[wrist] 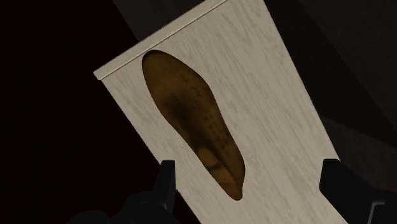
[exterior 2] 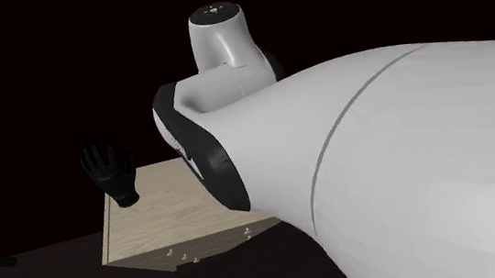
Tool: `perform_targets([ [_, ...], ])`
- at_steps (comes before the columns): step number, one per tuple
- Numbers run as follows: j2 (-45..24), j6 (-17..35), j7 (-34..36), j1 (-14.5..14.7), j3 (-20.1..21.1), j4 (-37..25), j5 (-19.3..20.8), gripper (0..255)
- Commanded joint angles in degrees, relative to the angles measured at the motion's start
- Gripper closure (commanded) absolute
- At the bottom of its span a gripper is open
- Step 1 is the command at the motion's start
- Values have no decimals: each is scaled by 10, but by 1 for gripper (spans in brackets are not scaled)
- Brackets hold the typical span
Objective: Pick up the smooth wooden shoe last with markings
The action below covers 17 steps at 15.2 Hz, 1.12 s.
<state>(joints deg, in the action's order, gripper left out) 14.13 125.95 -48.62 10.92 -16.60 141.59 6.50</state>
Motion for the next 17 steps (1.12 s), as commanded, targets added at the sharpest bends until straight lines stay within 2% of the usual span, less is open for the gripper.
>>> perform_targets([
  [1,-46,38,-56,10,-10,-2,-8,0],
  [6,-161,111,-189,26,-15,-25,-42,0],
  [11,-275,173,-315,22,8,-61,-75,0],
  [17,-322,212,-333,14,20,-66,-92,0],
])
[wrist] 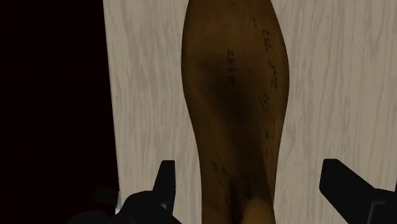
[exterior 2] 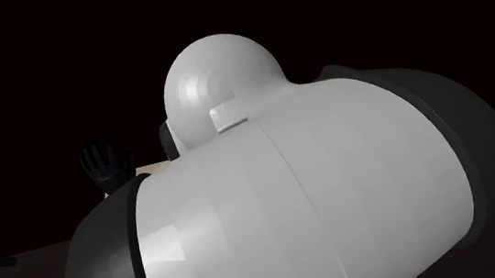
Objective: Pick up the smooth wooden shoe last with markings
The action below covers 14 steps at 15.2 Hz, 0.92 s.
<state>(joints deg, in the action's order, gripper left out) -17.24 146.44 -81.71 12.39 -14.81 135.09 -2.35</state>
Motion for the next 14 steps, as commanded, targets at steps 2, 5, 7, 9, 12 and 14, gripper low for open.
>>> perform_targets([
  [2,-28,24,-7,-5,7,-3,-11,0],
  [5,-29,26,-7,-5,7,-3,-12,255],
  [7,-29,26,-6,-4,7,-2,-11,255],
  [9,-29,26,-6,-4,7,-2,-11,255],
  [12,-29,26,-6,-4,7,-2,-11,255],
  [14,-28,24,-7,-5,7,-3,-11,255],
])
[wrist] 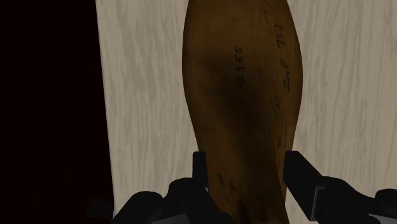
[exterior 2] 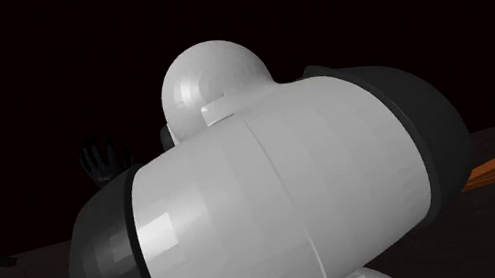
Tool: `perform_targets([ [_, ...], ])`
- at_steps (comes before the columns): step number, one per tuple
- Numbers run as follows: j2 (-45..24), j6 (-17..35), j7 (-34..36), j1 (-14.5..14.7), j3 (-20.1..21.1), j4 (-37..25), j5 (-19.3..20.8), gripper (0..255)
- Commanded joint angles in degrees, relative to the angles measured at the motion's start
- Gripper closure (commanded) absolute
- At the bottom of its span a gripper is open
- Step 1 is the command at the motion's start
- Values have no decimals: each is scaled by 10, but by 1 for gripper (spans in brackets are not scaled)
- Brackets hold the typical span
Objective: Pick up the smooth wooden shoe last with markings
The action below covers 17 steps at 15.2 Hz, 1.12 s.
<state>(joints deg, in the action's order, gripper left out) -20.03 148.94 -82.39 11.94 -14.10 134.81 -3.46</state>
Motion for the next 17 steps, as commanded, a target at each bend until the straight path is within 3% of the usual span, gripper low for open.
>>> perform_targets([
  [1,8,-7,2,1,-2,1,3,255],
  [17,110,-108,26,15,-21,0,44,255],
])
